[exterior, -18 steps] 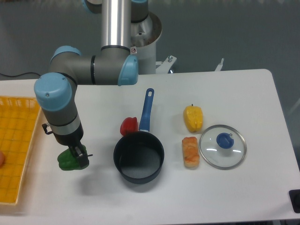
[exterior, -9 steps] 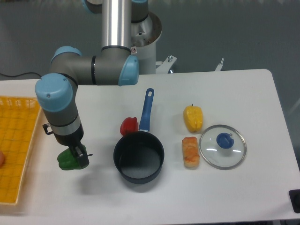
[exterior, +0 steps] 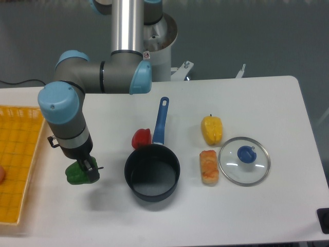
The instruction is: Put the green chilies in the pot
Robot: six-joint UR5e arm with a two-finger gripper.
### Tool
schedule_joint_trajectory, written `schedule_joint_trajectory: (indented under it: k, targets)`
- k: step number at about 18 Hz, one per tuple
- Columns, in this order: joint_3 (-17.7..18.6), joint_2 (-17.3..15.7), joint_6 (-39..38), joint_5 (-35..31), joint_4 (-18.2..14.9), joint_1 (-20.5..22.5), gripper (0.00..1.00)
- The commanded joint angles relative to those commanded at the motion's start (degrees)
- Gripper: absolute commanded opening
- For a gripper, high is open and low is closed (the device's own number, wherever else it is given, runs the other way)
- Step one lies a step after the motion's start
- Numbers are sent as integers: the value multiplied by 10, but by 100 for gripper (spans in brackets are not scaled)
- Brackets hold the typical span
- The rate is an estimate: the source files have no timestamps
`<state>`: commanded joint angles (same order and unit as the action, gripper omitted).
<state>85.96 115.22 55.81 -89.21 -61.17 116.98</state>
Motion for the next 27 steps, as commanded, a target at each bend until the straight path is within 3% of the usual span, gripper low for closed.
schedule_joint_trajectory:
  k: [2,8,15,21,27]
  targets:
    - [0,-3,3,-1,0,15,59]
    - [3,-10,104,-4,-3,48,59]
    - [8,-17,196,-47,-10,110,59]
    - [21,-14,206,-51,-8,143,59]
    - [41,-9,206,-50,-7,150,60]
